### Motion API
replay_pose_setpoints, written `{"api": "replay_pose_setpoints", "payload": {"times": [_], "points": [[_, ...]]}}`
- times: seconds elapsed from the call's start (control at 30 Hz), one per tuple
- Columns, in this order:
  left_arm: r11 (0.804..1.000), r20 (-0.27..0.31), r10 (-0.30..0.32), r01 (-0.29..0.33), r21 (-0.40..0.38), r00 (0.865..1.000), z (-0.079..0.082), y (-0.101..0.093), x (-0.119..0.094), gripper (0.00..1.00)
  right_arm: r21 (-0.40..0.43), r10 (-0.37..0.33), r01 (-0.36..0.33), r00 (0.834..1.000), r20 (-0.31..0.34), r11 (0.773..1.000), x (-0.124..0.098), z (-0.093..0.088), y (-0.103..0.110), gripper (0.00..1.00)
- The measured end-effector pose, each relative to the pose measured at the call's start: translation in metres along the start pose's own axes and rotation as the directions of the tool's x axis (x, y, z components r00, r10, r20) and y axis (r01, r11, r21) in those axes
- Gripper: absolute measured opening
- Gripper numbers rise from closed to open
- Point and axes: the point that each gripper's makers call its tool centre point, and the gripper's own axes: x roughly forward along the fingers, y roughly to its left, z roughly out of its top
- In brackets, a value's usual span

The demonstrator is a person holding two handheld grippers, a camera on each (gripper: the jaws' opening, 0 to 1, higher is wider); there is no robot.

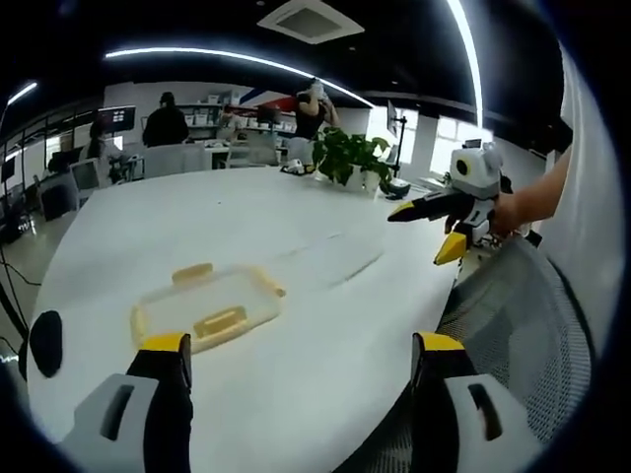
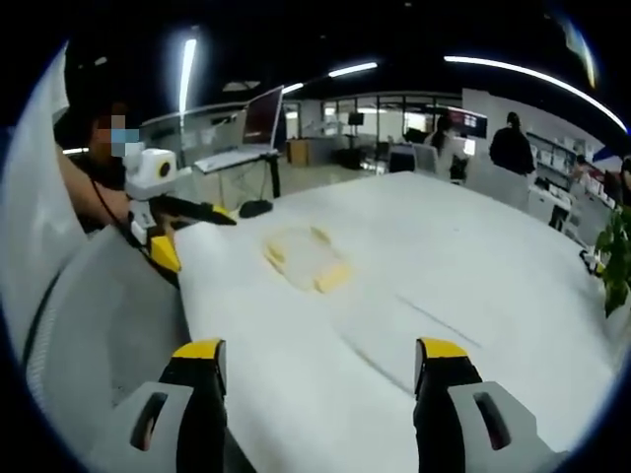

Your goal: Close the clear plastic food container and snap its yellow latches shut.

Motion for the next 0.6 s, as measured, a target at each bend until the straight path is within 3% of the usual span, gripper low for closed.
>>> {"api": "replay_pose_setpoints", "payload": {"times": [0.27, 0.6], "points": [[0.999, -0.028, -0.031, 0.032, 0.03, 0.999, -0.004, -0.005, 0.002, 0.92, -0.042, 0.028, -0.029, 1.0, -0.01, 0.999, 0.017, 0.007, 0.008, 0.76], [0.998, -0.094, -0.029, 0.034, 0.054, 0.995, -0.016, 0.008, 0.0, 0.87, -0.094, 0.062, -0.065, 0.997, -0.037, 0.993, 0.033, 0.014, 0.01, 0.74]]}}
